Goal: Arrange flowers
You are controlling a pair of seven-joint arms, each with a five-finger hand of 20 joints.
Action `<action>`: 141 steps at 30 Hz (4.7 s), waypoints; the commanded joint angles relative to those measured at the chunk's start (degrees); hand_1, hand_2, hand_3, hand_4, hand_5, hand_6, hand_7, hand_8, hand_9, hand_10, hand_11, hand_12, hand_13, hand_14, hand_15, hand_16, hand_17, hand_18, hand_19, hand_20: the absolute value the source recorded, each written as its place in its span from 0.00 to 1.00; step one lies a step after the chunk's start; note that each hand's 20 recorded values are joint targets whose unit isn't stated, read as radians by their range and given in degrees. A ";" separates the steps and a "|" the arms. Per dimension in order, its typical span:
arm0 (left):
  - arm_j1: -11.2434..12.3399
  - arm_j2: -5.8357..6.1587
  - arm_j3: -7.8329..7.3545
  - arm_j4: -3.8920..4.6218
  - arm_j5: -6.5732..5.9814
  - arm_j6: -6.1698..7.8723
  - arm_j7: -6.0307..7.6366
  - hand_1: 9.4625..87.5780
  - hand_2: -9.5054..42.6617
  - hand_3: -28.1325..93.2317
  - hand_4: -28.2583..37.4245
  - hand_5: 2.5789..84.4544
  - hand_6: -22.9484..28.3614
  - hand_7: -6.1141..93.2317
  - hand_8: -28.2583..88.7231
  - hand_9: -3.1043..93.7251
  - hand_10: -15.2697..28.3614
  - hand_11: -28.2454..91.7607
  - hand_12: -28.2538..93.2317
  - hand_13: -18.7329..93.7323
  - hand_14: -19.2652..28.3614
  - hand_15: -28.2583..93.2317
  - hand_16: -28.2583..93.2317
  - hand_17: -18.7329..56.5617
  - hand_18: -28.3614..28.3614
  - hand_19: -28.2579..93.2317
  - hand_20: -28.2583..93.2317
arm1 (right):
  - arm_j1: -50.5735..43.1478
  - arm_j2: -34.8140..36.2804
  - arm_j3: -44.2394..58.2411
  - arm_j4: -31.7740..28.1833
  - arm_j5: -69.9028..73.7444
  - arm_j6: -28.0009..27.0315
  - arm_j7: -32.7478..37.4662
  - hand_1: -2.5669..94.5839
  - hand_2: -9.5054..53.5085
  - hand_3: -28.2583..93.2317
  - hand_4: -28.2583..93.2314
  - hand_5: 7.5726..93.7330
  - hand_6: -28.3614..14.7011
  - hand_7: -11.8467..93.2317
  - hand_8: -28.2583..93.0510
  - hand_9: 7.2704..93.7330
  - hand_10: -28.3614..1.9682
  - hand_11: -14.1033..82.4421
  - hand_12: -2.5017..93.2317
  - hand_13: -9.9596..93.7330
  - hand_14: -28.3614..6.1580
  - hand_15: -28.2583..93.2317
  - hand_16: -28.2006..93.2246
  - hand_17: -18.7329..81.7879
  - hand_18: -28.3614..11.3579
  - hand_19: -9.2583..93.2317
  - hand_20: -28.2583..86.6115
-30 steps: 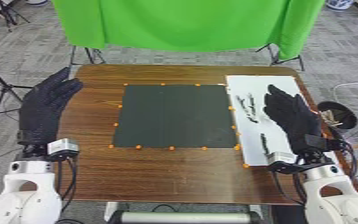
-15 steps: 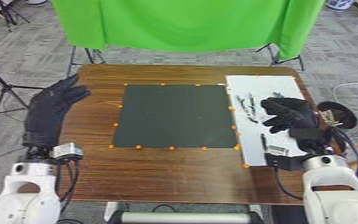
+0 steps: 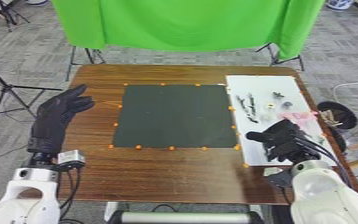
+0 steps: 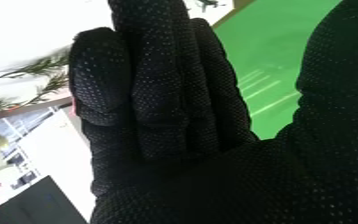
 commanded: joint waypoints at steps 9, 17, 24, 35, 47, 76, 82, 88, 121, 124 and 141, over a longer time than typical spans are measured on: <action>1.66 -0.44 -0.33 -0.39 -0.99 -1.22 -1.56 0.10 0.17 0.78 0.00 0.57 0.50 0.16 0.19 0.54 0.69 0.39 0.32 0.53 0.80 0.43 0.21 0.39 0.69 0.28 0.39 | 2.28 -0.31 -4.46 5.59 -9.65 -3.18 6.26 0.38 0.00 0.76 0.01 0.71 0.48 0.22 0.17 0.86 0.38 0.30 0.18 0.98 0.62 0.49 0.40 0.85 0.55 0.86 0.45; 1.79 -0.48 -0.23 -0.37 -1.09 -1.97 -2.28 0.10 0.17 0.78 0.00 0.57 0.51 0.16 0.19 0.54 0.69 0.38 0.32 0.53 0.80 0.43 0.21 0.39 0.69 0.28 0.39 | 4.67 -0.81 -7.19 8.93 -11.55 -2.73 8.41 0.45 0.00 0.76 0.04 0.75 0.50 0.24 0.17 0.90 0.41 0.32 0.18 1.00 0.66 0.50 0.41 0.87 0.58 0.89 0.44; 1.72 -0.55 -0.60 -0.44 -1.07 -2.61 -2.74 0.10 0.17 0.78 0.00 0.57 0.51 0.16 0.19 0.54 0.69 0.38 0.32 0.53 0.80 0.43 0.21 0.39 0.69 0.28 0.39 | 4.33 -1.04 -8.07 10.24 -11.25 -3.41 9.41 0.51 0.00 0.78 0.05 0.77 0.53 0.26 0.17 0.93 0.45 0.34 0.20 1.00 0.69 0.53 0.41 0.88 0.59 0.90 0.43; 1.72 -0.86 -1.13 -0.46 -0.89 -4.78 -4.03 0.10 0.17 0.78 0.00 0.56 0.51 0.16 0.19 0.53 0.69 0.38 0.32 0.53 0.80 0.43 0.21 0.39 0.69 0.28 0.39 | 2.34 -1.75 -8.18 10.68 -7.44 -8.06 10.97 0.69 0.00 0.62 0.15 0.76 0.52 0.26 0.30 0.98 0.54 0.22 0.37 1.00 0.75 0.51 0.46 0.89 0.64 0.85 0.46; 1.35 -1.09 -1.56 -0.61 -0.43 -6.84 -5.49 0.10 0.17 0.78 0.00 0.54 0.50 0.15 0.19 0.52 0.69 0.38 0.33 0.52 0.80 0.42 0.22 0.38 0.69 0.28 0.39 | 1.50 -1.15 -11.48 13.69 -10.11 -6.62 10.09 0.69 0.00 0.67 0.18 0.76 0.53 0.28 0.37 0.97 0.60 0.28 0.48 1.00 0.78 0.57 0.48 0.90 0.63 0.82 0.58; 0.97 -0.68 -2.05 -0.69 -0.74 -7.84 -7.30 0.12 0.16 0.77 0.00 0.52 0.51 0.14 0.20 0.49 0.68 0.37 0.33 0.50 0.80 0.40 0.22 0.38 0.69 0.28 0.38 | 4.50 4.21 -9.73 8.54 -13.21 9.47 3.42 0.61 0.00 0.75 0.34 0.72 0.55 0.61 0.33 0.91 0.56 0.43 0.66 0.96 0.77 0.75 0.51 0.86 0.50 0.99 0.68; 0.60 0.62 -2.14 -0.42 -1.01 -7.87 -7.77 0.13 0.15 0.77 0.00 0.52 0.51 0.14 0.20 0.49 0.68 0.37 0.33 0.50 0.80 0.40 0.22 0.38 0.69 0.28 0.38 | 7.12 5.35 -9.46 6.67 -12.34 11.18 2.39 0.62 0.00 0.74 0.35 0.72 0.55 0.62 0.33 0.91 0.56 0.43 0.67 0.96 0.77 0.76 0.51 0.87 0.49 0.99 0.67; 0.29 2.83 -2.40 1.02 -2.25 -6.74 -7.18 0.13 0.16 0.77 0.00 0.52 0.51 0.14 0.20 0.49 0.68 0.37 0.33 0.50 0.80 0.41 0.23 0.38 0.70 0.28 0.38 | 9.22 5.77 -10.16 5.18 -6.84 13.94 1.68 0.62 0.00 0.74 0.36 0.72 0.55 0.63 0.33 0.91 0.56 0.44 0.67 0.96 0.77 0.76 0.51 0.87 0.50 1.00 0.67; -4.63 12.18 0.47 17.50 -8.18 9.43 -1.32 0.07 0.13 0.81 0.00 0.57 0.48 0.18 0.18 0.52 0.67 0.38 0.32 0.51 0.75 0.39 0.22 0.39 0.67 0.26 0.38 | 56.16 -11.19 -51.96 28.26 13.05 17.02 -4.41 0.62 0.00 0.73 0.38 0.72 0.54 0.64 0.31 0.91 0.56 0.44 0.66 0.98 0.79 0.74 0.51 0.89 0.55 0.99 0.64; -4.84 12.18 1.28 17.86 -8.51 10.09 -1.45 0.07 0.13 0.81 0.00 0.58 0.48 0.19 0.18 0.52 0.67 0.38 0.32 0.51 0.75 0.39 0.22 0.39 0.67 0.25 0.38 | 56.17 -12.96 -53.12 29.40 15.41 17.10 -4.76 0.62 0.00 0.73 0.38 0.72 0.54 0.64 0.31 0.91 0.56 0.44 0.66 0.98 0.79 0.74 0.51 0.89 0.55 0.99 0.64; -6.44 10.31 7.32 16.80 -8.68 6.42 -0.28 0.07 0.12 0.81 0.00 0.61 0.44 0.20 0.17 0.52 0.67 0.38 0.32 0.51 0.74 0.38 0.22 0.38 0.67 0.25 0.38 | 54.55 -16.42 -55.67 33.72 22.14 23.54 -3.55 0.62 0.00 0.73 0.37 0.72 0.54 0.65 0.29 0.92 0.55 0.44 0.64 0.98 0.79 0.73 0.51 0.90 0.56 0.98 0.63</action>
